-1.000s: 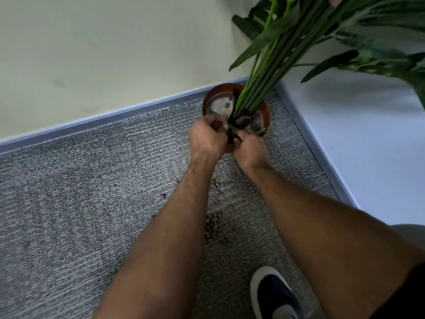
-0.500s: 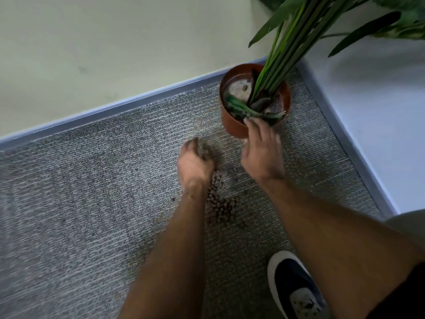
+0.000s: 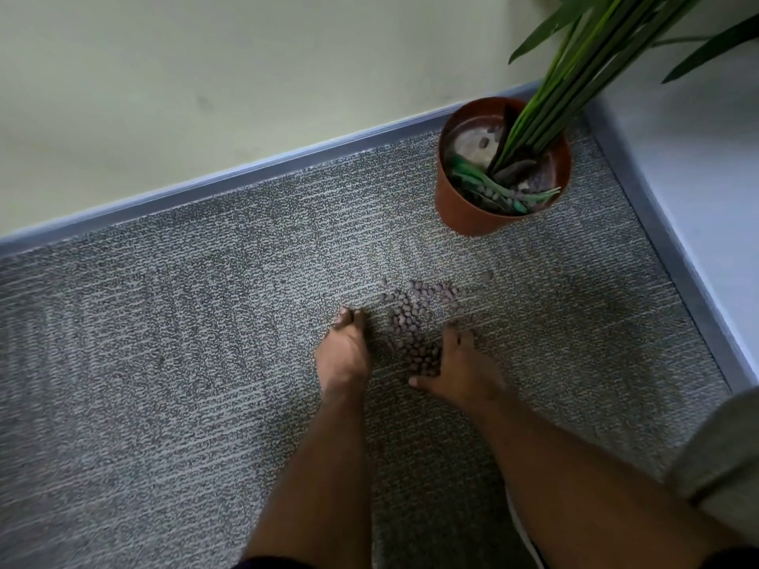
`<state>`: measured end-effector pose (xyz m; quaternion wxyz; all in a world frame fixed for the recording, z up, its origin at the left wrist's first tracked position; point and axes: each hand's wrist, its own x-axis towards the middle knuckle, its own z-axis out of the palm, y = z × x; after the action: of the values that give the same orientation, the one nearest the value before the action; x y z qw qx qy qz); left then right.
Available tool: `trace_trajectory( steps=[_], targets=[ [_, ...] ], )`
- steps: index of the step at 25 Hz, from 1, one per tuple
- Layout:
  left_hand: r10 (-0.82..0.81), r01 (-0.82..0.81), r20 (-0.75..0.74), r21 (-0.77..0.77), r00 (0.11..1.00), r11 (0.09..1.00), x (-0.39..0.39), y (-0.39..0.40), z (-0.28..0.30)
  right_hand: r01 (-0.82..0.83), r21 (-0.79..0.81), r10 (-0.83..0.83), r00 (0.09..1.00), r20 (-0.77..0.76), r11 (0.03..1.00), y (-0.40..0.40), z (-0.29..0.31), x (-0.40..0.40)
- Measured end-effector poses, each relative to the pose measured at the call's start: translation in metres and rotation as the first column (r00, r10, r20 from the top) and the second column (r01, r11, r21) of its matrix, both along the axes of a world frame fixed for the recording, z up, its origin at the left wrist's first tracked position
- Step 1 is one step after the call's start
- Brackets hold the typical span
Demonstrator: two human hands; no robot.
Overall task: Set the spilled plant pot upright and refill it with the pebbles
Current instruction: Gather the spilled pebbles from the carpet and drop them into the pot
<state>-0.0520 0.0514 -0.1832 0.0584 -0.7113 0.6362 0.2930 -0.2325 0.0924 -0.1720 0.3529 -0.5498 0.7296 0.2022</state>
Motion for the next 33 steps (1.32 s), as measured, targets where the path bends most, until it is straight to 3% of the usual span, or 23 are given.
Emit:
trace_trajectory(
  steps=[3,6,8,16,19,23,29,33],
  targets=[
    [-0.032,0.032,-0.02,0.0,0.999,0.999,0.008,0.006,-0.007,-0.036,-0.039,0.037,0.999,0.019,0.999,0.006,-0.007,0.004],
    [0.093,-0.117,-0.161,-0.147,0.983,0.982,0.01,0.02,-0.015,-0.058,-0.061,0.062,0.996,0.059,0.996,0.002,-0.009,0.002],
    [0.169,-0.201,-0.178,-0.184,0.969,0.962,0.009,0.024,-0.023,-0.128,-0.078,0.135,0.987,0.089,0.989,0.0,-0.008,0.003],
    [0.354,-0.371,-0.156,-0.102,0.922,0.923,0.004,0.017,-0.028,-0.312,-0.237,0.342,0.935,0.094,0.92,0.002,-0.004,0.005],
    [0.37,-0.384,-0.151,-0.079,0.917,0.92,0.002,0.012,-0.025,-0.183,-0.284,0.236,0.958,0.164,0.941,-0.001,-0.011,0.003],
    [0.271,-0.287,-0.23,-0.039,0.935,0.957,-0.011,0.009,-0.015,0.147,-0.257,-0.07,0.956,0.286,0.955,-0.01,-0.017,0.0],
    [0.113,-0.111,-0.249,0.024,0.962,0.994,-0.037,0.013,-0.009,0.511,-0.372,-0.339,0.833,0.438,0.775,-0.03,-0.007,-0.001],
    [-0.051,0.05,-0.252,-0.01,0.966,0.999,-0.053,0.018,-0.01,0.606,-0.486,-0.353,0.781,0.516,0.63,-0.058,0.012,-0.004]
  ],
)
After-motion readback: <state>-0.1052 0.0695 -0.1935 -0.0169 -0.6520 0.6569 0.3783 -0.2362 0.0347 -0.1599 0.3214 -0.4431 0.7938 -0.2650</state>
